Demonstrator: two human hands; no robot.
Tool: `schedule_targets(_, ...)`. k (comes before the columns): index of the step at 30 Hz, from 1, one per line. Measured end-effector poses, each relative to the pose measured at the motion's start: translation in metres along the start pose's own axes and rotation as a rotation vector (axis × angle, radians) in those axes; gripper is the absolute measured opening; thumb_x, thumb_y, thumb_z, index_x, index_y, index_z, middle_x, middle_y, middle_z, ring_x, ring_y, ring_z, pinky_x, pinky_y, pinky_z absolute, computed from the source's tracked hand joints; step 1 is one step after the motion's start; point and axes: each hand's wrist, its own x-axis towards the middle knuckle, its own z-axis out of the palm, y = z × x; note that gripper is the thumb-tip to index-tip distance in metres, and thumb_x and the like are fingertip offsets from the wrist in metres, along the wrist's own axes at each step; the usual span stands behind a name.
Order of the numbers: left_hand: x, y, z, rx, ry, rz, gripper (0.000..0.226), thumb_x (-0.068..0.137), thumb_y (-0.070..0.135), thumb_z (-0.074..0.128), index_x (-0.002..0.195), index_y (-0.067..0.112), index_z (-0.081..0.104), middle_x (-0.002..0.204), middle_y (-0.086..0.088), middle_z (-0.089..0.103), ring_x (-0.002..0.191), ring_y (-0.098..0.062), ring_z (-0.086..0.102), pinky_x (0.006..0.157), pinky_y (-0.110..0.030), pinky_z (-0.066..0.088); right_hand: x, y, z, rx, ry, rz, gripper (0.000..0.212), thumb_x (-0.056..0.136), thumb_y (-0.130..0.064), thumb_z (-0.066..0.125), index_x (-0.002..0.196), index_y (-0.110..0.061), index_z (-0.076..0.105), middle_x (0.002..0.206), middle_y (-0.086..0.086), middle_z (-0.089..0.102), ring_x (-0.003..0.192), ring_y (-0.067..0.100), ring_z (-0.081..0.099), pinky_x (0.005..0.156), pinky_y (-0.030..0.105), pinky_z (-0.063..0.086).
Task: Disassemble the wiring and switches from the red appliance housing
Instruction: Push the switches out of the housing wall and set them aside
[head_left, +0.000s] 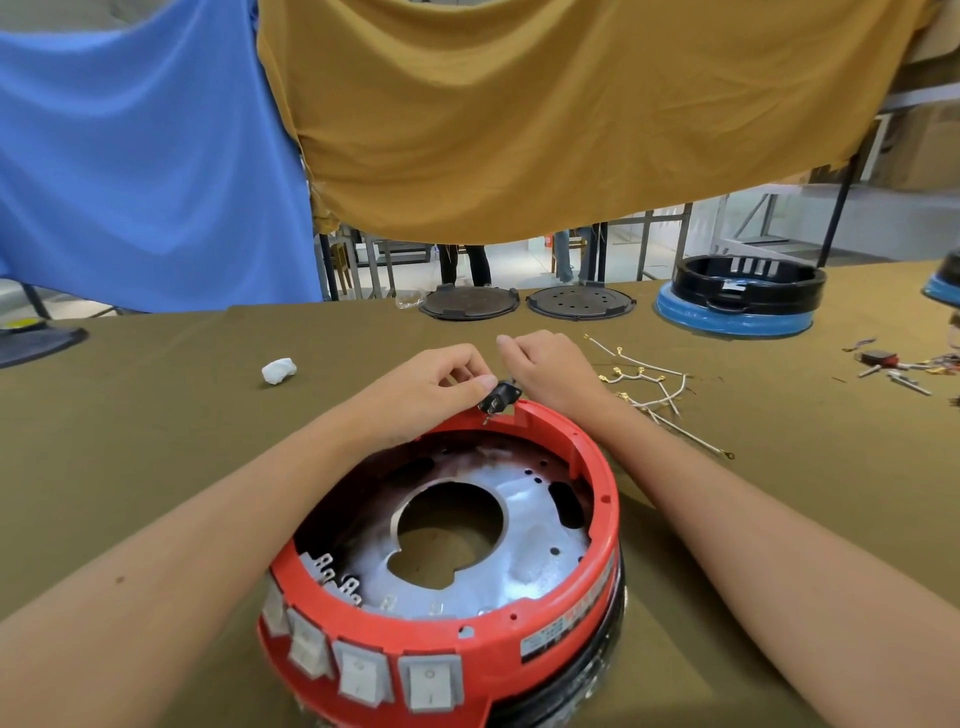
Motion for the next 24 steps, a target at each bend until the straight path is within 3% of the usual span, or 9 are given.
schedule_targets(4, -0.001, 0.000, 0.000, -0.004, 0.015, 0.010, 0.019, 0.100, 0.035, 0.054, 0.094, 0.020, 0.063, 0.092, 0.006, 0.066, 0.078, -0.007, 0.058, 0.076, -0.028, 0.048, 0.002, -0.005, 0.009, 0.065, -0.208, 0.022, 0.046, 0.104, -0.020, 0.043, 0.059, -0.008, 0.042, 0.053, 0.006, 0.037, 0.053, 0.019, 0.031, 0.056, 0.034, 0.024)
schedule_targets(9, -0.001, 0.002, 0.000, 0.000, 0.009, -0.003, 0.021, 0.098, 0.042, 0.054, 0.095, 0.023, 0.064, 0.096, 0.002, 0.067, 0.079, -0.012, 0.060, 0.079, -0.030, 0.049, -0.001, 0.003, 0.009, 0.160, -0.438, 0.025, 0.037, 0.098, 0.000, 0.054, 0.062, -0.009, 0.050, 0.061, 0.003, 0.043, 0.058, 0.017, 0.039, 0.062, 0.034, 0.033)
schedule_targets(11, -0.001, 0.004, 0.000, 0.003, 0.011, -0.004, 0.022, 0.098, 0.041, 0.054, 0.096, 0.022, 0.065, 0.096, 0.001, 0.067, 0.080, -0.015, 0.060, 0.079, -0.031, 0.050, 0.001, 0.000, 0.007, 0.160, -0.507, 0.000, 0.032, 0.095, 0.006, 0.054, 0.067, -0.007, 0.056, 0.062, 0.003, 0.045, 0.057, 0.015, 0.039, 0.058, 0.025, 0.033)
schedule_targets(16, -0.001, 0.006, 0.001, 0.026, 0.022, -0.013, 0.022, 0.098, 0.040, 0.054, 0.095, 0.021, 0.064, 0.095, 0.000, 0.068, 0.078, -0.012, 0.059, 0.079, -0.033, 0.050, 0.015, -0.007, 0.006, 0.077, -0.640, 0.080, 0.038, 0.096, 0.007, 0.051, 0.065, -0.014, 0.050, 0.067, 0.004, 0.046, 0.061, 0.015, 0.041, 0.062, 0.022, 0.035)
schedule_targets(21, 0.001, 0.007, 0.001, 0.040, 0.034, -0.029, 0.024, 0.095, 0.043, 0.057, 0.092, 0.020, 0.065, 0.092, 0.000, 0.069, 0.073, -0.008, 0.058, 0.076, -0.026, 0.047, 0.011, -0.003, 0.012, 0.019, -0.573, 0.105, 0.041, 0.098, 0.001, 0.053, 0.061, -0.016, 0.045, 0.062, 0.003, 0.043, 0.056, 0.011, 0.038, 0.053, 0.018, 0.033)
schedule_targets(24, 0.001, 0.007, 0.000, 0.012, 0.049, -0.037, 0.023, 0.094, 0.041, 0.061, 0.090, 0.020, 0.068, 0.091, -0.006, 0.070, 0.069, -0.005, 0.057, 0.073, -0.024, 0.046, 0.007, 0.002, 0.010, 0.185, -0.350, 0.226, 0.042, 0.097, -0.019, 0.057, 0.059, -0.008, 0.044, 0.056, 0.001, 0.041, 0.050, 0.012, 0.036, 0.049, 0.021, 0.030)
